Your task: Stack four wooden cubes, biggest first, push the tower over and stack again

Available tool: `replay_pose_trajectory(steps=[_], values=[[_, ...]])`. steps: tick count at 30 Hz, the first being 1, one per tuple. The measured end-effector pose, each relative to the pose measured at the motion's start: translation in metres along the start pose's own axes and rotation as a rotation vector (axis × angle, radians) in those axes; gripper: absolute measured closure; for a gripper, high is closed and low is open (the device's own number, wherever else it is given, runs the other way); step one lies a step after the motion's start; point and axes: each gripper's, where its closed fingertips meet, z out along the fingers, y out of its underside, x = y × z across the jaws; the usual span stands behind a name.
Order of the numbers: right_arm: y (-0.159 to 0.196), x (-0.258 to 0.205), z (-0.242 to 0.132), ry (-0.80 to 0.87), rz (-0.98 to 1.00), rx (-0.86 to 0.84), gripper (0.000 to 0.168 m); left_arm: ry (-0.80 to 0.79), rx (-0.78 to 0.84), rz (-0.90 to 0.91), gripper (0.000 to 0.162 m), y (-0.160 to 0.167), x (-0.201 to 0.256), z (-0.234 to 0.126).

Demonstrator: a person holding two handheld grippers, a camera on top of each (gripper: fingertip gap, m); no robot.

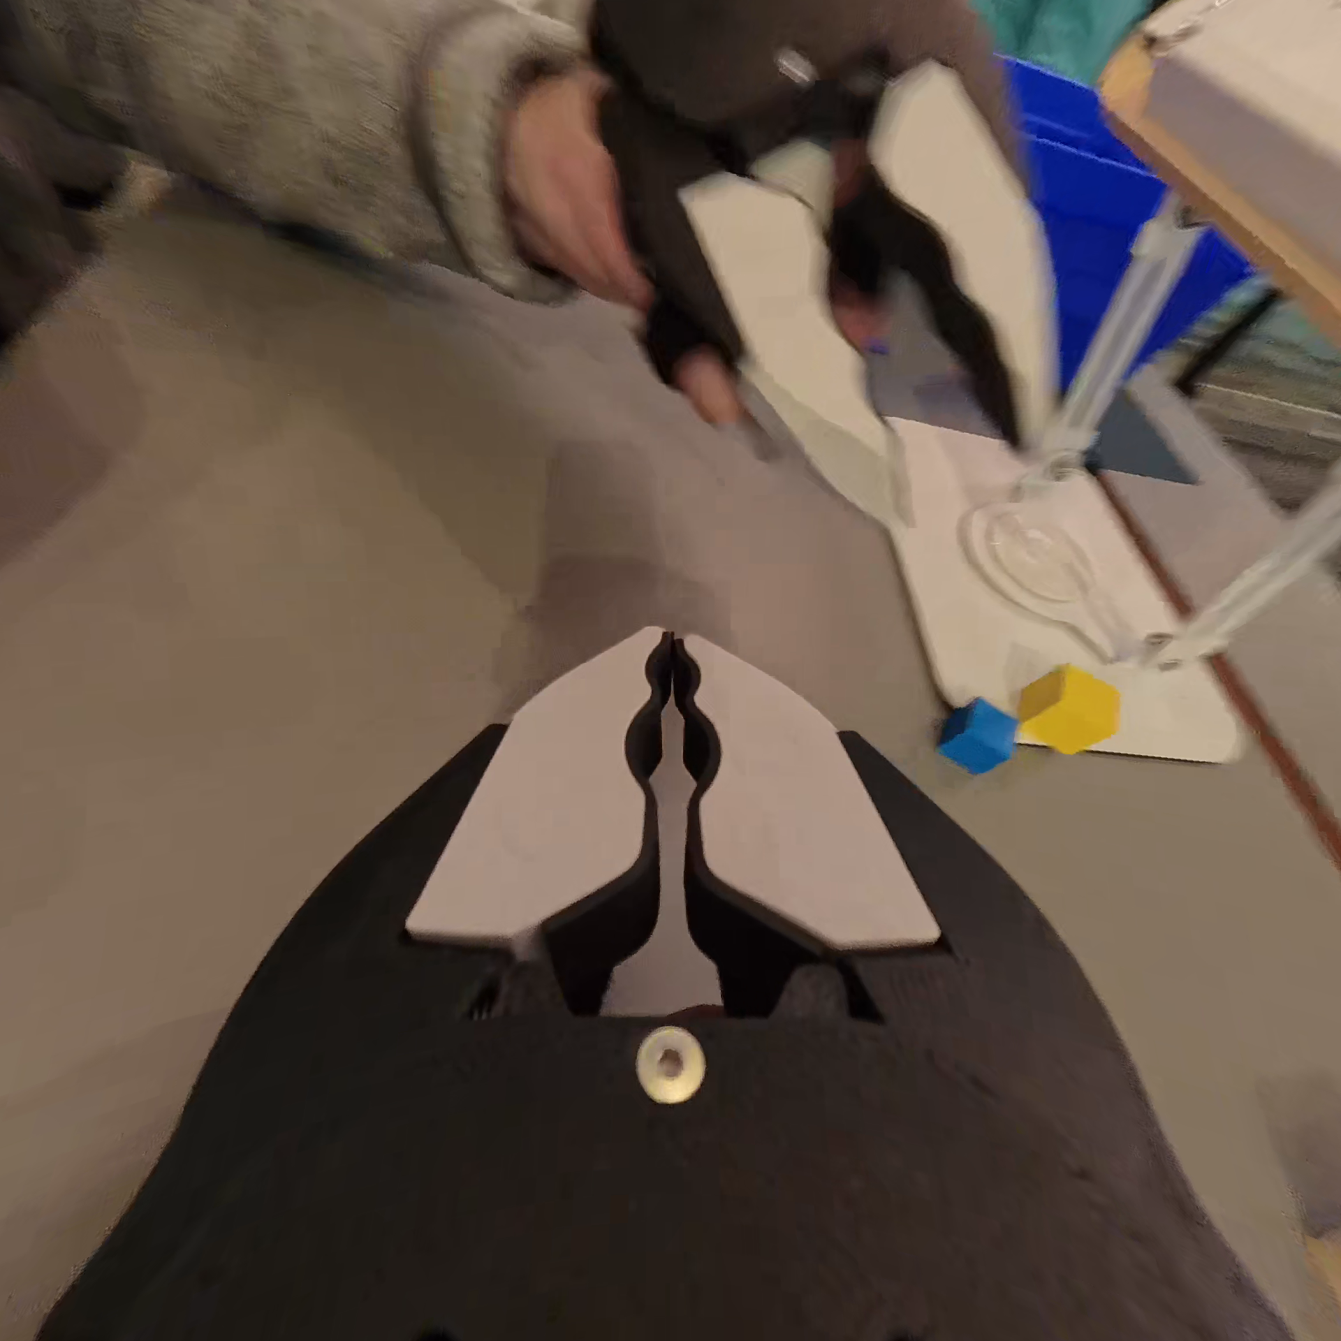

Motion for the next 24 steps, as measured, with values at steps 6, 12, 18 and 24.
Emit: replay_pose_trajectory(steps=[6, 12, 18, 24], values=[[-0.008, -0.031, -0.054, -0.148, 0.025, 0.116, 0.168, 0.030, -0.044, 0.043, 0.091, -0.032, 0.021, 0.137], [-0.008, -0.043, -0.058, -0.203, 0.014, 0.126, 0.168, -0.035, -0.187, 0.001, 0.069, -0.030, -0.018, 0.229], [-0.013, -0.053, -0.057, -0.236, -0.002, 0.136, 0.168, 0.130, -0.327, -0.199, 0.098, -0.001, -0.016, 0.279], [-0.015, -0.054, -0.061, -0.248, 0.008, 0.156, 0.168, 0.194, -0.252, -0.163, 0.108, -0.016, 0.010, 0.251]])
